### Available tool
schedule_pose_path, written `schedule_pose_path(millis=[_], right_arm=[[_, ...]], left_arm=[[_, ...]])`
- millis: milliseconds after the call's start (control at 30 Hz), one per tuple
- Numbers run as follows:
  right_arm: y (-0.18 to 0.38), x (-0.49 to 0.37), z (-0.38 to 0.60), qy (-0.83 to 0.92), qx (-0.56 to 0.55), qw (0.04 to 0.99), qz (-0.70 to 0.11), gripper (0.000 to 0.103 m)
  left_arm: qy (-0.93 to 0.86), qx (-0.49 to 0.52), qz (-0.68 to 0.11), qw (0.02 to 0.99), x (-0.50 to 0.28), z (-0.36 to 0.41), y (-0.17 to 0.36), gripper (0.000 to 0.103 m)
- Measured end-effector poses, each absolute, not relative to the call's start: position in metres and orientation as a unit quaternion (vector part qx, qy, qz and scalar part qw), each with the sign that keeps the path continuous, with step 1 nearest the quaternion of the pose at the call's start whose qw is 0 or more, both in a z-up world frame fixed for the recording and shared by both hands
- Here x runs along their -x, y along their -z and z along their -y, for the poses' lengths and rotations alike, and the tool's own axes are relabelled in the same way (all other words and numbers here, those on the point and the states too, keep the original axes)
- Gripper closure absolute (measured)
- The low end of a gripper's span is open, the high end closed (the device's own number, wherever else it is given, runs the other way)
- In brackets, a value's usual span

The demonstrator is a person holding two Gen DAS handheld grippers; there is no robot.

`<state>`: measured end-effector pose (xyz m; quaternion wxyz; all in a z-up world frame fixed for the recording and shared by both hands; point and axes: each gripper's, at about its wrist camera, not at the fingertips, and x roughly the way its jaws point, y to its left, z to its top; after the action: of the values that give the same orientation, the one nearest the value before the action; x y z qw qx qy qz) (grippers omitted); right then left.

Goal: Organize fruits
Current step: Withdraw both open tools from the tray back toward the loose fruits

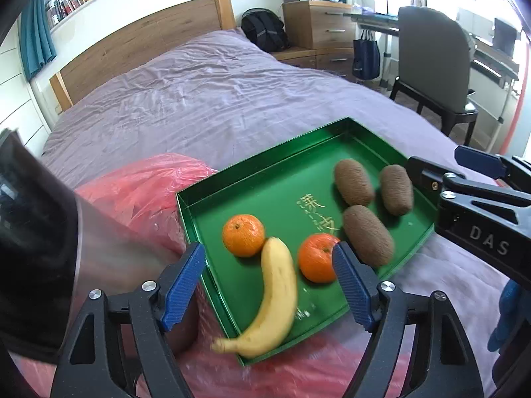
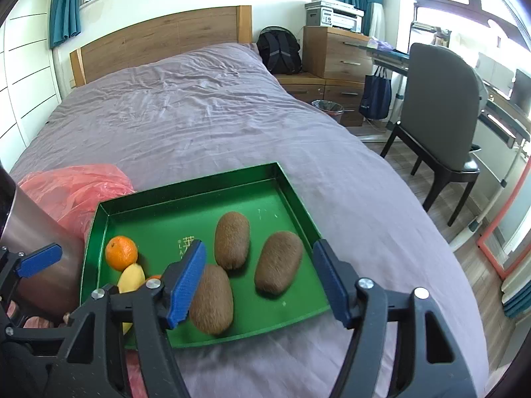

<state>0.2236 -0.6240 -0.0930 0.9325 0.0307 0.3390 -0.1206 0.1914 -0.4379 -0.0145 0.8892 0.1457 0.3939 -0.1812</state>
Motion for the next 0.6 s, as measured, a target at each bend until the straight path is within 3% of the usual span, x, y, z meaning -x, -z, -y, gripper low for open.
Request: schedule_pose_path(millis=[433,600], right_arm=[[0.057,-0.133,0.601,0.131,-0.029,0.936,-0.327,0.012],[0.049,-0.104,0.580,0.125,-0.026,0.938,-0.322,0.007]], left_arm=[[0.203,-0.137,-0.365,0.898,-0.111,0.394,-0.041,0.023],[0.203,-0.139,-0.354,0.902,-0.079,0.369,-0.053,0.019]])
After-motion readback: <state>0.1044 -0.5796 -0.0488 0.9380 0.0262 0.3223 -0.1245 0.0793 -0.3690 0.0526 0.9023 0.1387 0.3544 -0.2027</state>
